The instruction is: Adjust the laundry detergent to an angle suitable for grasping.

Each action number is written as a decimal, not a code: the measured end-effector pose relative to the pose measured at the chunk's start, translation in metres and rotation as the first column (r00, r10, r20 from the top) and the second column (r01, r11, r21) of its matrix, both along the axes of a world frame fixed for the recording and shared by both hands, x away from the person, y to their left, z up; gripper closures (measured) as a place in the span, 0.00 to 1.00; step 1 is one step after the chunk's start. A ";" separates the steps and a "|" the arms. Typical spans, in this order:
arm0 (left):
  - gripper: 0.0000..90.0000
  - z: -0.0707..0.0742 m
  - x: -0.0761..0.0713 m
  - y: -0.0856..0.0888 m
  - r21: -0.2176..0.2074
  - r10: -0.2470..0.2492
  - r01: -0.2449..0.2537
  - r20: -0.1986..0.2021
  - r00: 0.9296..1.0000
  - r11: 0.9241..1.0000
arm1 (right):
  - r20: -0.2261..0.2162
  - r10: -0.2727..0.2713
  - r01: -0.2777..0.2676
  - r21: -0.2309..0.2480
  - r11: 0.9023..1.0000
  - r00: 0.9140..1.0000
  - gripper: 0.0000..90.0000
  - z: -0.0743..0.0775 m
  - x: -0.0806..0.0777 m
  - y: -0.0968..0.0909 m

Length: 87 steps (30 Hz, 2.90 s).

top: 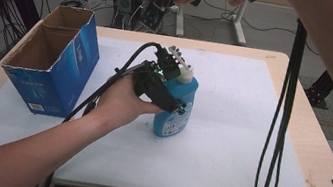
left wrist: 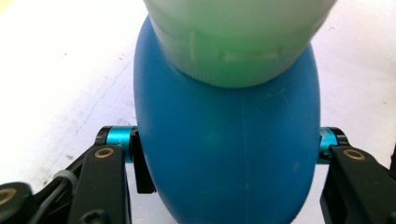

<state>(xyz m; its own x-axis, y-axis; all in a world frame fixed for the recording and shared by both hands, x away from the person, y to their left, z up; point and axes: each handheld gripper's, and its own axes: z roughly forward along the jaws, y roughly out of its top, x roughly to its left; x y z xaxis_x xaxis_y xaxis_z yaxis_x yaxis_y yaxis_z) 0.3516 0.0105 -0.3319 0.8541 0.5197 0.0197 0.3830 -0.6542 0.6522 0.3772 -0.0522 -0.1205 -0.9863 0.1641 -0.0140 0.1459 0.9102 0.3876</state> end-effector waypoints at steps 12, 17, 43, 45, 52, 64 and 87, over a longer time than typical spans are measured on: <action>0.48 0.014 0.008 0.020 -0.042 -0.168 0.168 -0.007 0.986 0.985 | -0.001 -0.008 0.008 0.045 0.999 1.000 0.14 0.007 0.000 -0.006; 0.48 0.019 0.009 0.032 -0.038 -0.303 0.303 -0.005 0.953 0.952 | 0.004 -0.007 0.006 0.083 0.996 1.000 0.14 0.014 -0.001 -0.008; 0.47 0.013 0.015 0.049 -0.043 -0.611 0.612 0.026 0.791 0.790 | 0.009 0.010 -0.010 0.078 0.997 1.000 0.14 0.012 0.000 -0.009; 0.47 0.010 0.016 0.049 -0.029 -0.616 0.616 0.016 0.788 0.787 | 0.004 0.005 -0.006 0.074 0.997 1.000 0.14 0.012 0.000 -0.009; 0.47 0.001 0.020 0.049 -0.016 -0.619 0.619 0.001 0.786 0.785 | 0.004 0.003 -0.003 0.076 0.997 1.000 0.14 0.010 0.001 -0.011; 0.41 -0.006 0.020 0.050 -0.011 -0.595 0.595 0.005 0.804 0.804 | -0.002 0.007 -0.007 0.073 0.997 1.000 0.14 0.007 0.000 -0.011; 0.19 0.037 -0.005 0.083 0.011 -0.289 0.289 0.019 0.957 0.957 | -0.002 0.017 -0.017 0.088 0.996 1.000 0.14 0.008 0.000 -0.013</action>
